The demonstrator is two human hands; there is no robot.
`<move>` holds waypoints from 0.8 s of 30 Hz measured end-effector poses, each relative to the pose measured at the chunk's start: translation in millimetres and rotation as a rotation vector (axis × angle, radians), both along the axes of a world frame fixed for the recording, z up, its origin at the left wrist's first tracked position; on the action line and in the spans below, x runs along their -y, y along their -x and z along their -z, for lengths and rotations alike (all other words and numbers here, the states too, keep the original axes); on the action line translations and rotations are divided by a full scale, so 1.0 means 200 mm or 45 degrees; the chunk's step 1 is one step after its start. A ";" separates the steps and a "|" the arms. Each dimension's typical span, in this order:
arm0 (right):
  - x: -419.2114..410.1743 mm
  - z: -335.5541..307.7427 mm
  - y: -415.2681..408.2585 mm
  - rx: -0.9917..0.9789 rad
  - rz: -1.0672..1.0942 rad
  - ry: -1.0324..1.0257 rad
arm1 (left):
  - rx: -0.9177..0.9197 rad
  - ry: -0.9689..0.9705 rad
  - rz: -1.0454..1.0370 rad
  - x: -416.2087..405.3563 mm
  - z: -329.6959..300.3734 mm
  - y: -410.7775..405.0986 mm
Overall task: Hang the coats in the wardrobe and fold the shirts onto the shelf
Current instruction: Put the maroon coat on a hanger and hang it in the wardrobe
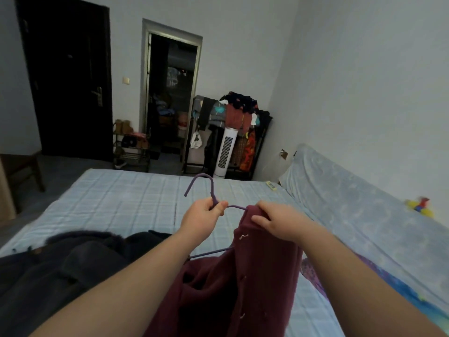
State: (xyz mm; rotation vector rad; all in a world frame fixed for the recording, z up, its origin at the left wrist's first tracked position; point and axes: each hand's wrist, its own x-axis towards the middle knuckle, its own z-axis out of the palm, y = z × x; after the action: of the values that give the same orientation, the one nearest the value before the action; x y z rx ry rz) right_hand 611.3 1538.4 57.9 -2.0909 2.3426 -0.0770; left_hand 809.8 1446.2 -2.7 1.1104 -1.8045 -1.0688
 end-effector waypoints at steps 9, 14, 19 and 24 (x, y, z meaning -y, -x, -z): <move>0.05 0.07 -0.14 -0.027 -0.077 0.302 | -0.043 0.026 0.150 0.07 -0.02 0.00; 0.12 0.09 -0.18 -0.058 0.002 0.385 | -0.002 0.167 0.223 0.19 0.01 -0.13; 0.06 0.26 -0.11 -0.031 0.183 0.258 | 0.084 0.105 0.234 0.27 0.34 -0.26; -0.18 0.56 -0.05 0.119 0.340 0.108 | 0.152 -0.154 0.289 0.25 0.70 -0.23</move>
State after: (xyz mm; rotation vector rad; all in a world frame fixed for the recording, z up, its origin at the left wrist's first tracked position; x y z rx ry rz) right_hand 621.3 1574.7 -54.4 -1.7495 2.5861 -0.2723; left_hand 855.4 1396.4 -143.6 1.0774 -2.0199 -1.2825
